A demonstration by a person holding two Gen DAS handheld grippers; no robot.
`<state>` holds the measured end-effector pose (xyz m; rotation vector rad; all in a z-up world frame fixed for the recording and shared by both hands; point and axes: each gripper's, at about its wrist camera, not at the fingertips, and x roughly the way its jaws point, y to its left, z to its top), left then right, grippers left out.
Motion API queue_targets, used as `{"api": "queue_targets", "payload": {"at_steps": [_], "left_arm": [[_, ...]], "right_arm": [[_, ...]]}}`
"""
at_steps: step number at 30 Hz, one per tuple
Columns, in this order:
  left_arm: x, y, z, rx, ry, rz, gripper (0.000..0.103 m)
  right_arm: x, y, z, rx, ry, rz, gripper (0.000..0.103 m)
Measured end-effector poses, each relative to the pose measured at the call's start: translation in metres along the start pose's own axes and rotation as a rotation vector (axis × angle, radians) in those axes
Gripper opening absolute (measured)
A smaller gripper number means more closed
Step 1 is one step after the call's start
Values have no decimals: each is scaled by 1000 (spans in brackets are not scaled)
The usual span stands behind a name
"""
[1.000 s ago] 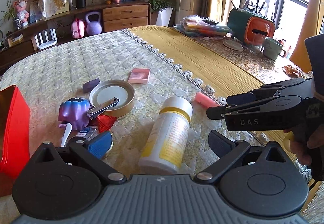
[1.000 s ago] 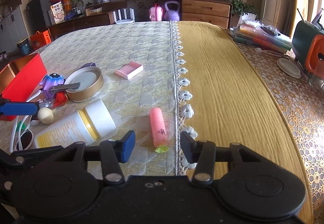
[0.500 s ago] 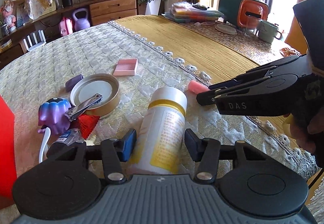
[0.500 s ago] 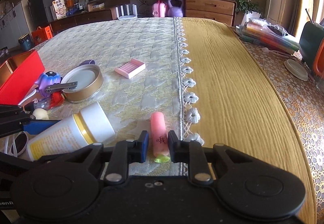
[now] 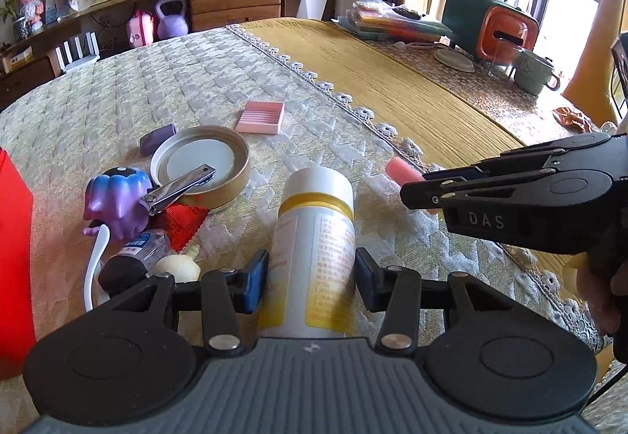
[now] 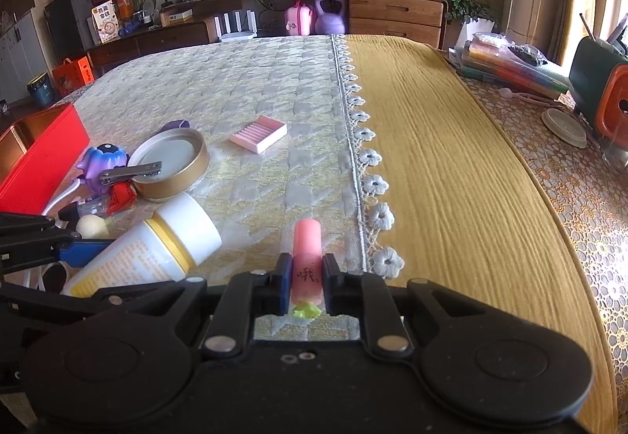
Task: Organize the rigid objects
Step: 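Carry the bottle with the left tool while the right tool carries the pink stick to the red tin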
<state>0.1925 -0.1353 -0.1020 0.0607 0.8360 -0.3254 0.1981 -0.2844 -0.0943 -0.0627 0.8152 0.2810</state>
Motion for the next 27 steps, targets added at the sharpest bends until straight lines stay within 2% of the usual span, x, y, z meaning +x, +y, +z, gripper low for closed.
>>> {"api": "queue_targets", "payload": {"at_steps": [10,22,27], "left_arm": [[-23,21,-8,-62,4,30,44],[-64,50,-16,-147,-43,30,44],[-87,65,-15,-181,-90,27,44]], "right_arm": [[-30,27,4,8,-26,36,15],[-58,76,15,-39,-47,81,15],[-67,94,20,-59,-54,96,15]]}}
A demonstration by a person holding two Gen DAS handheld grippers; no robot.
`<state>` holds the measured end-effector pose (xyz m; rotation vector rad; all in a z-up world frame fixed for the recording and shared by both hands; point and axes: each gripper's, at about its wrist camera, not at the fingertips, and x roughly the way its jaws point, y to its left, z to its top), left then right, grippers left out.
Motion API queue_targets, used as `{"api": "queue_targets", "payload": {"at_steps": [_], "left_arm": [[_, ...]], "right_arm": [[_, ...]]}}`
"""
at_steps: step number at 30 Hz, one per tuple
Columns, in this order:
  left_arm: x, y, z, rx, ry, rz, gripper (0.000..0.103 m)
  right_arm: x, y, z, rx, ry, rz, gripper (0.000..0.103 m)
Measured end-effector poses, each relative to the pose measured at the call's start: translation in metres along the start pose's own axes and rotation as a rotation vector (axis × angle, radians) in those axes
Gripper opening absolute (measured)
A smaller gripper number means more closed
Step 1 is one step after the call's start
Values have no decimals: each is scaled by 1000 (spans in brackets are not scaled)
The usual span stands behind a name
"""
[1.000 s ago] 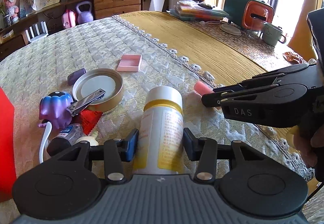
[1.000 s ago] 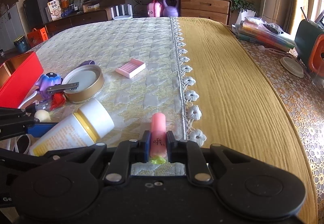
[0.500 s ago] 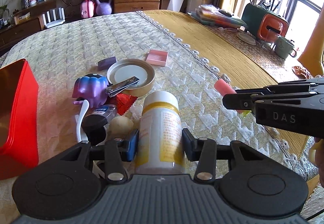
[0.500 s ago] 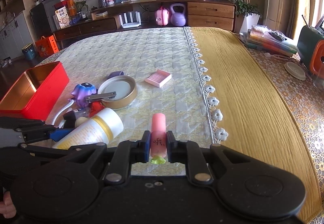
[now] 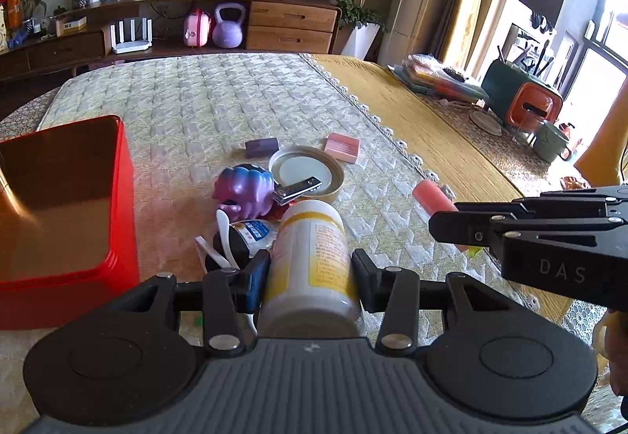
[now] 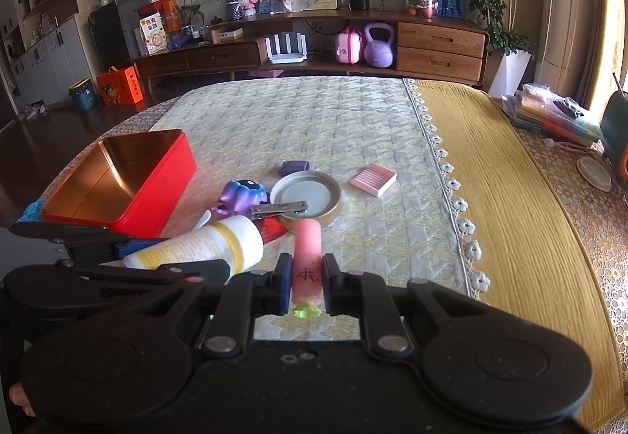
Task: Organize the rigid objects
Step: 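Carry the bottle with the left tool while the right tool carries the pink stick to the red tin, then lower and release the bottle with the left tool while the right tool releases the pink stick in the tin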
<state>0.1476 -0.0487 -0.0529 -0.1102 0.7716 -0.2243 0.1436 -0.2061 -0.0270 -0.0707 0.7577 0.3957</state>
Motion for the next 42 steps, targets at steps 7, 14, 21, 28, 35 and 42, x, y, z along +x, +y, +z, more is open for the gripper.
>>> {"api": "queue_targets", "payload": {"at_steps": [7,14,21,28,35,42], "left_arm": [[-38,29,11,-53,-71,24,44],[-64,77,20,-125,-106,86,44],[-76,131,27,-163,-142,187,44],[-61,181,31,-200,-126,260,44],[-30,212,36,-222,-87,305,44],[-7,224,40,-225,-44,326,44]], "right_arm": [[-3,32,14,-44,-11,33,15],[8,72,34,-86,-13,89,15],[36,120,54,-127,5,144,15],[78,157,71,-145,51,176,15],[129,182,82,-179,113,196,15],[173,192,87,-199,170,187,15]]}}
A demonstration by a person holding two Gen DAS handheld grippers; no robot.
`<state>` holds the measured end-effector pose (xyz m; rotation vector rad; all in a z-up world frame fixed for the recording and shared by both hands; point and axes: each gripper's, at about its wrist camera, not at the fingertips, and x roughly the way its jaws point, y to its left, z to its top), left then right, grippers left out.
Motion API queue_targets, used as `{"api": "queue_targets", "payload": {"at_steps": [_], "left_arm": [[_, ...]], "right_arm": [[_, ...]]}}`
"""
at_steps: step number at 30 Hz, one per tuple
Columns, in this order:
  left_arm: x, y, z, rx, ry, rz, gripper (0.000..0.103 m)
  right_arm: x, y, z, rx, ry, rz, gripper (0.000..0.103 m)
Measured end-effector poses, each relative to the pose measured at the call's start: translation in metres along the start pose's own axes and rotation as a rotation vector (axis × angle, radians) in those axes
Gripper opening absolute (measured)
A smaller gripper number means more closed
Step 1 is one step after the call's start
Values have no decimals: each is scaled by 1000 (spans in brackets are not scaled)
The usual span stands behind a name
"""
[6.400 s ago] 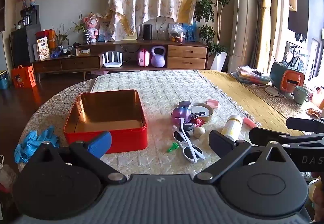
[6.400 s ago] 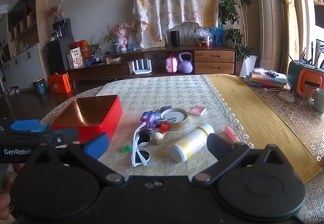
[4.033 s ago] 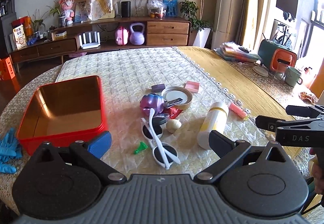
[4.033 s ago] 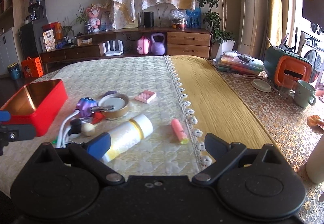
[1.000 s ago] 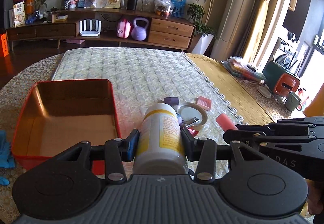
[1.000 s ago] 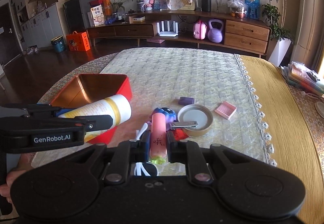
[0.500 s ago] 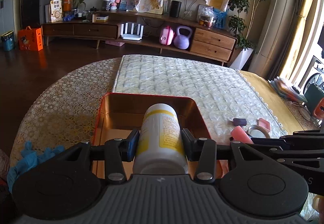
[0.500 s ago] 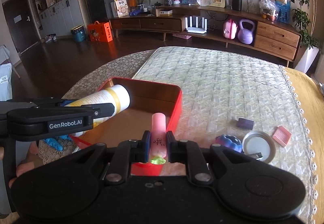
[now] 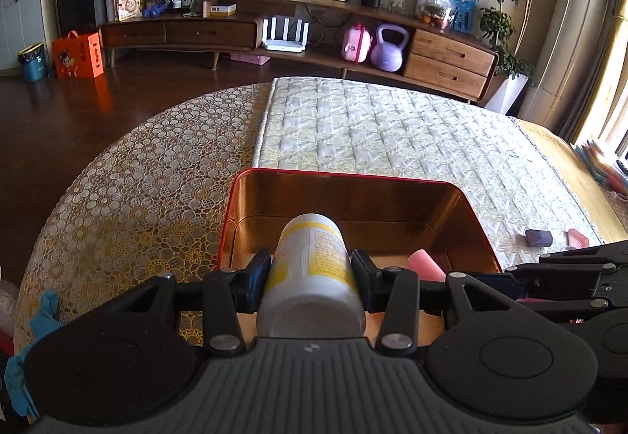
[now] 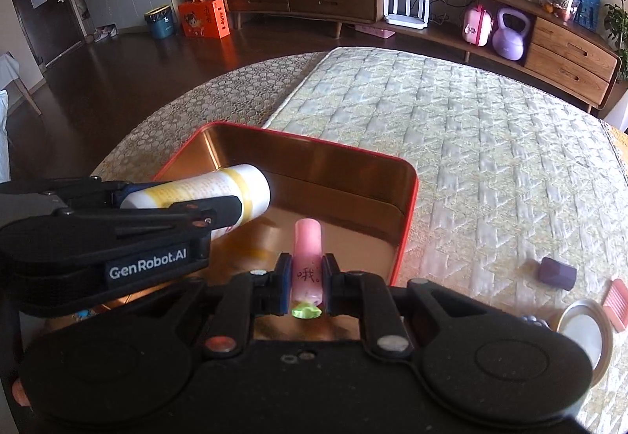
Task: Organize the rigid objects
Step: 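Lower and release the bottle with the left tool while the right tool releases the pink stick in the tin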
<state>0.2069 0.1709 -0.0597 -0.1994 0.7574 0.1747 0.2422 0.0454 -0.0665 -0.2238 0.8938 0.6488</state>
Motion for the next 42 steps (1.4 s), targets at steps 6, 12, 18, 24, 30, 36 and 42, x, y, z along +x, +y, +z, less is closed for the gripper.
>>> {"api": "queue_targets", "payload": {"at_steps": [6,12,18,24,30,36,42], "left_arm": [[7,0,5,8,11,3,44],[19,1,7,-1,60,14,44],[21,-2,7,21,69,28,44],[17,1,6,-8,77,9,44],[7,3,4,-20,64,9,48],[-10,2,-1,-13,38,8,54],[-30,-5,-3,9,14,-3,54]], "right_arm": [[18,2,3,-9,35,-5,15],[21,5,4,-46,41,-28,15],[20,7,4,-68,41,-27,23],[13,10,-1,-92,37,-14,36],[1,14,-7,-103,27,-9,40],[-18,16,-11,-91,2,3,46],[-44,12,-19,-61,-43,11,57]]}}
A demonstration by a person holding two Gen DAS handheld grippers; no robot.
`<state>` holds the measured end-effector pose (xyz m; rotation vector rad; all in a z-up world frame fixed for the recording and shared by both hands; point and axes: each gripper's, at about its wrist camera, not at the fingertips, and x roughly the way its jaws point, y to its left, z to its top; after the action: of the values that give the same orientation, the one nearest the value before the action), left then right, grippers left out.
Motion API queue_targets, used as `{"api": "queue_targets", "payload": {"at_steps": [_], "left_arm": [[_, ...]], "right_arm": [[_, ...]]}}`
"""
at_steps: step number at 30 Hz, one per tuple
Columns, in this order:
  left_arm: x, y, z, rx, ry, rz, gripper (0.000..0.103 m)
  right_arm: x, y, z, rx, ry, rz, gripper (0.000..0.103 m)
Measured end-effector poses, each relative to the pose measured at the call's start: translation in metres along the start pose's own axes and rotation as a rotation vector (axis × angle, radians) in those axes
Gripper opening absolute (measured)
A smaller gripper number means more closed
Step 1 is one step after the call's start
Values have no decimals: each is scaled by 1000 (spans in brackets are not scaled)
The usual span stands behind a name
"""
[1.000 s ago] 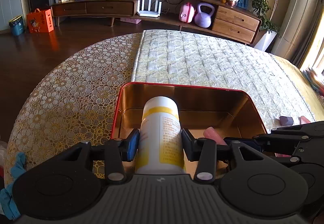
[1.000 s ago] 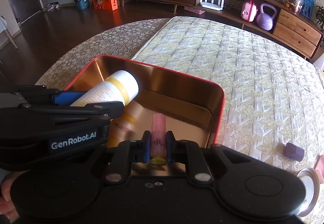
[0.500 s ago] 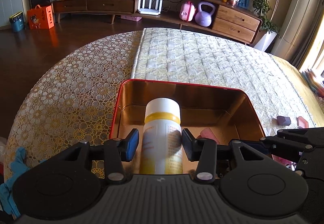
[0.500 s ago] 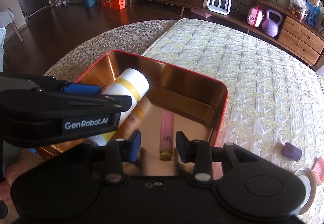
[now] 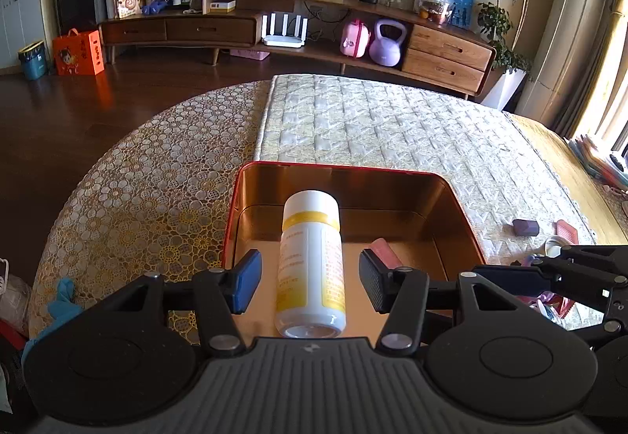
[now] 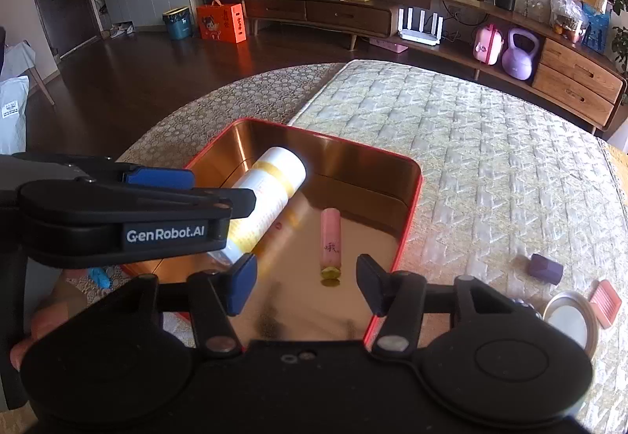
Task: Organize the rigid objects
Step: 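Lower and release the bottle with the left tool while the right tool releases the pink stick in the tin, then withdraw both tools from the tin back toward the remaining items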
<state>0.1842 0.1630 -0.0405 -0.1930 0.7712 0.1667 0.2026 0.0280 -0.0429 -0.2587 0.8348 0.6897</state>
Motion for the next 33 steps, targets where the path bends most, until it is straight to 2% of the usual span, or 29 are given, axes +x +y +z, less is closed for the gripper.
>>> {"api": "queue_targets", "payload": {"at_steps": [2,4,7,11,15,21,24,33], "left_arm": [[-7,-3,-2,6,-9,-11,58],[-16,-5,-5,9,-29,-27,67],[-27,-11,-8,21,-42,-36,68],[-39,-18,-12,34,-52,-48,68],[-51,-26,-16,47,-66,-54,73],[-65,-40,-23,57,-73,-78,75],[-72,-49,-28,68,-80,-98,81],[-82,-79,-46,98,-70,-153,83]], "right_arm": [[-8,-1,-3,8,-12,2,59],[-17,-2,-6,22,-26,6,62],[-29,-6,-11,40,-46,13,64],[-48,-12,-19,67,-78,23,75],[-66,-19,-31,97,-107,27,80],[-94,-32,-48,140,-148,18,88],[-106,-42,-59,163,-159,13,90],[-131,-65,-98,202,-189,-62,103]]}}
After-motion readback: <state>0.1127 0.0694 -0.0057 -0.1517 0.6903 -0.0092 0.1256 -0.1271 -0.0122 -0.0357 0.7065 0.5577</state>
